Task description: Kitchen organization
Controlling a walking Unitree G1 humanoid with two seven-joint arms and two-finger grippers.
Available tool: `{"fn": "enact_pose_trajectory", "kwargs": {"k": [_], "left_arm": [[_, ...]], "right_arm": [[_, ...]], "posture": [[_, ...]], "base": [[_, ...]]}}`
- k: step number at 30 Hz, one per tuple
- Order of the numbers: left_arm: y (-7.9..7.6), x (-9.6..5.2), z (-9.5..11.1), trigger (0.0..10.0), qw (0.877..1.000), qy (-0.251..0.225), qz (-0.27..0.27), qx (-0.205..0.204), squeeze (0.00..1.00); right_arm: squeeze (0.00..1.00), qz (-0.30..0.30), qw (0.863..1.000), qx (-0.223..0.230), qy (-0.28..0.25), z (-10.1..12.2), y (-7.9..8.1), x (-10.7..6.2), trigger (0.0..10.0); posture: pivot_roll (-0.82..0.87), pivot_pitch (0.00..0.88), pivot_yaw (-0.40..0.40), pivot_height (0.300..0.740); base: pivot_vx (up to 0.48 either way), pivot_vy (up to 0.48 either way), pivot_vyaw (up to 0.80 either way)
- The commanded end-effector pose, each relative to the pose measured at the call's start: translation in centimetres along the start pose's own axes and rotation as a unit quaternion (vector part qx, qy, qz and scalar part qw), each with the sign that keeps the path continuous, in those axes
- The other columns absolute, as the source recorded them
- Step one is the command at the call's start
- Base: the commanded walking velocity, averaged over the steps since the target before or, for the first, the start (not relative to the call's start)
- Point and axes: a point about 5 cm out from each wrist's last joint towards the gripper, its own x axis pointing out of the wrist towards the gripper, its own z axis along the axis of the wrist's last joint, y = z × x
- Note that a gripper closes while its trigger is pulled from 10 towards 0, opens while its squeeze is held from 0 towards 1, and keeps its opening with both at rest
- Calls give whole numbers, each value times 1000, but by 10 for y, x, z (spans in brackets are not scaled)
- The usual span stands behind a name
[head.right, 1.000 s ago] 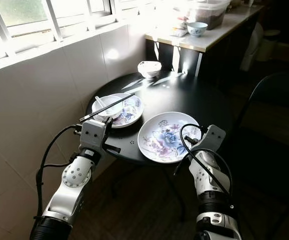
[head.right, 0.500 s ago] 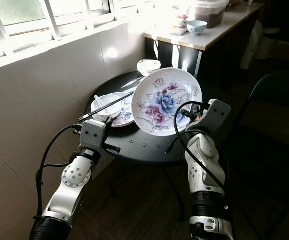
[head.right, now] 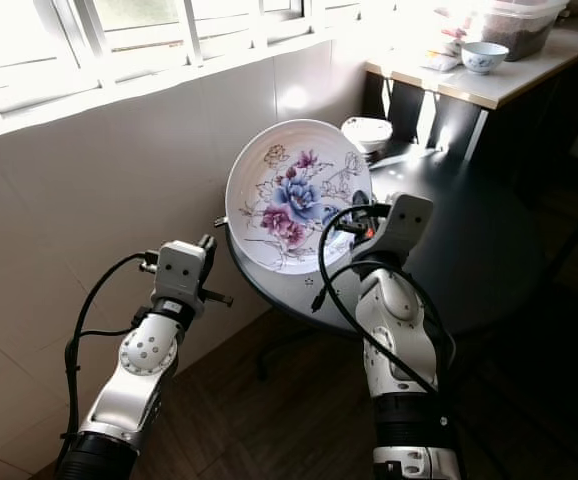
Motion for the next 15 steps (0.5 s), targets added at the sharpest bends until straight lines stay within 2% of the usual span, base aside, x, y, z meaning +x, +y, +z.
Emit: {"fn": "enact_pose_trajectory", "kwargs": {"k": [1,4,15], "left_arm": [[-2,-1,1,10000,1000,2,-7,4,0],[-4,-5,0,10000,1000,3,-10,3,0],[2,-12,0,10000,1000,8,1,-1,0]], "right_arm": [[0,30,999,-13,-33,12,8,-1,0],[0,55,998,-27,-30,9,13,-5,0],[0,69,996,-48,-27,6,14,-8,0]], "posture": [[104,0,15,740],[108,0,12,740],[117,0,7,740]], "base": [[0,0,800],[0,0,800],[0,0,800]]}}
